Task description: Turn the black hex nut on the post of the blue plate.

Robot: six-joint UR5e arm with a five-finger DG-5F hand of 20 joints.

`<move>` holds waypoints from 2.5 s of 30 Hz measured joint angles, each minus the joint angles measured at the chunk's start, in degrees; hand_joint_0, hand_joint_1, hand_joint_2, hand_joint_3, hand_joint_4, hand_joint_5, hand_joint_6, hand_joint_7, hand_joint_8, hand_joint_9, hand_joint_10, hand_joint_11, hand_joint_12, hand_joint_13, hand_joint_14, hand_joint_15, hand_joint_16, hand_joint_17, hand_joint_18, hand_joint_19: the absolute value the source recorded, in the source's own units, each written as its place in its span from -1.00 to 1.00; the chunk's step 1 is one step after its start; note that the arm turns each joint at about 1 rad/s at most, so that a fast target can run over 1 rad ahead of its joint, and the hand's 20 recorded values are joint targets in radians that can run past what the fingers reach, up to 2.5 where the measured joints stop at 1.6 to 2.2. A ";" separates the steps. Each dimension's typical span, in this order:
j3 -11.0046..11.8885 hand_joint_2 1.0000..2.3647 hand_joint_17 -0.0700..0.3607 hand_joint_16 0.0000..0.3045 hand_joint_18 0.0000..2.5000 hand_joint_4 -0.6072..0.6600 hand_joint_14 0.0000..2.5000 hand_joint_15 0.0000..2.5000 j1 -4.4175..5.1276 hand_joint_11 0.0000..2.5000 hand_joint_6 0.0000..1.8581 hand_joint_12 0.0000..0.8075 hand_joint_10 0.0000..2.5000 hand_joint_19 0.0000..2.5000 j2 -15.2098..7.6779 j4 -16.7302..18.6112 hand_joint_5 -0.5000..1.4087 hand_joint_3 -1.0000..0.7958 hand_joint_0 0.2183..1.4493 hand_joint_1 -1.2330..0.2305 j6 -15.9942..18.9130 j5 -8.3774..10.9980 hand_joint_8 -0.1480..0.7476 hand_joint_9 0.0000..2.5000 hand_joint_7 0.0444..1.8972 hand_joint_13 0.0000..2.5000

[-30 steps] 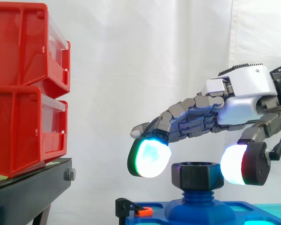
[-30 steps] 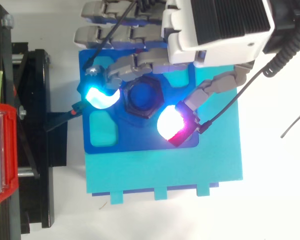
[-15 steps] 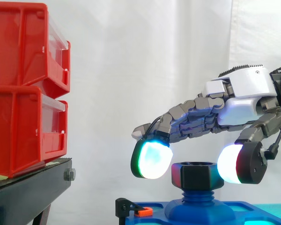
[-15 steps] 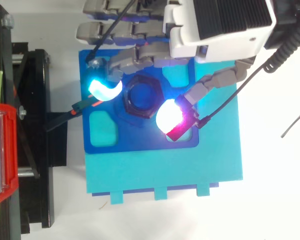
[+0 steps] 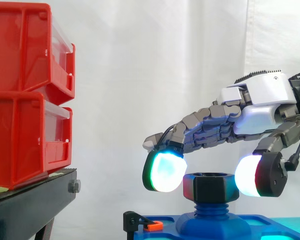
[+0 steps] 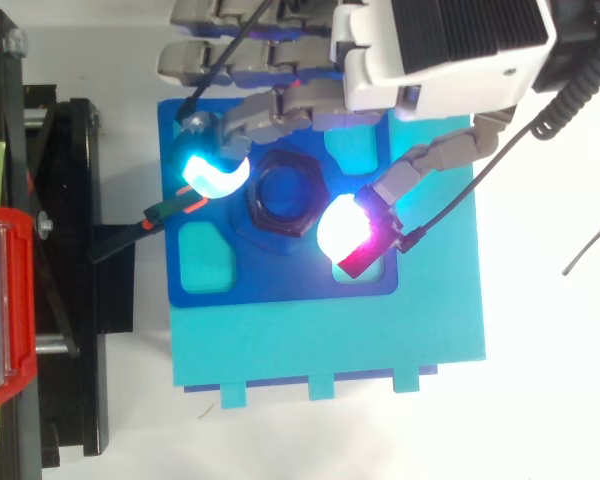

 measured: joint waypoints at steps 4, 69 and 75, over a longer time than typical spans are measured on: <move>0.00 -1.00 -0.17 -0.68 -1.00 0.16 -1.00 -1.00 -0.02 -1.00 -0.46 -0.20 -1.00 -1.00 0.01 0.02 -0.78 -0.44 -0.56 -0.26 -0.01 -0.27 -0.31 -1.00 -0.26 -1.00; 2.53 -1.00 -0.06 -0.61 -1.00 0.20 -1.00 -1.00 -1.63 -1.00 -0.46 -0.06 -1.00 -0.97 2.63 -12.42 -0.79 -0.44 -0.75 0.06 -5.63 -3.05 -0.20 -1.00 -0.24 -1.00; 2.49 -1.00 -0.06 -0.62 -1.00 0.20 -1.00 -1.00 -1.65 -1.00 -0.46 -0.07 -1.00 -0.97 3.52 -14.40 -0.79 -0.44 -0.75 0.06 -7.10 -3.02 -0.20 -1.00 -0.24 -1.00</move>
